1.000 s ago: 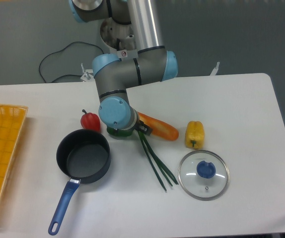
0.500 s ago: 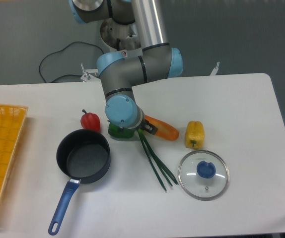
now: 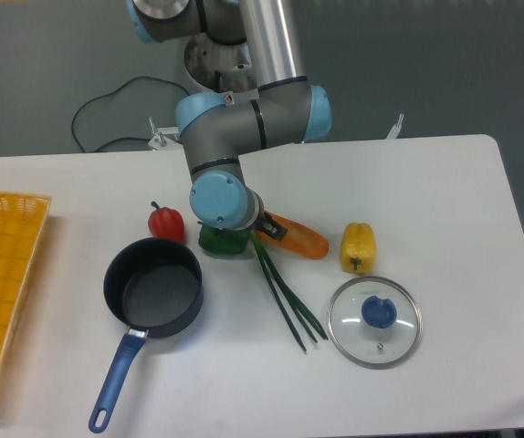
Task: Pick up the green onion
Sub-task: 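Close the gripper on the green onion stalks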
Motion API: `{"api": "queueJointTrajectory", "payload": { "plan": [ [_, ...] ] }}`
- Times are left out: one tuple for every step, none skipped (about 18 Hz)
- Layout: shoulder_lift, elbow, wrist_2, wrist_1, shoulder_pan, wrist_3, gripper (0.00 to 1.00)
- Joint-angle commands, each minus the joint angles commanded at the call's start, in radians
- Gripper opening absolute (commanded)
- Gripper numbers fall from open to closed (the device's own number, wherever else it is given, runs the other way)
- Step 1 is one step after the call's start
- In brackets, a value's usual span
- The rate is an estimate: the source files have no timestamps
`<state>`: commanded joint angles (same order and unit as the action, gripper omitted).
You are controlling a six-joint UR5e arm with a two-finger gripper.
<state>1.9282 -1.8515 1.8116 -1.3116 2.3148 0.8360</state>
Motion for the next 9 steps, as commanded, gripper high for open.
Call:
{"api": "queueJointTrajectory", "payload": {
  "plan": [
    [0.002, 0.000, -0.006, 0.000, -0.002, -0.003, 1.00],
    [0.003, 0.000, -0.009, 0.000, -0.003, -0.014, 1.00],
    [0.005, 0.000, -0.009, 0.002, -0.008, -0.029, 1.00],
    [0.005, 0.003, -0.009, 0.002, -0.009, -0.046, 1.00],
    [0.005, 0.003, -0.011, 0.002, -0.011, -0.060, 1.00],
    [0.006, 0.003, -0.011, 0.002, -0.011, -0.061, 1.00],
    [0.006, 0.003, -0.011, 0.002, -0.011, -0.061, 1.00],
    [0.006, 0.003, -0.011, 0.002, -0.011, -0.060, 1.00],
    [0.008, 0.002, -0.011, 0.000, -0.012, -0.060, 1.00]
  ]
}}
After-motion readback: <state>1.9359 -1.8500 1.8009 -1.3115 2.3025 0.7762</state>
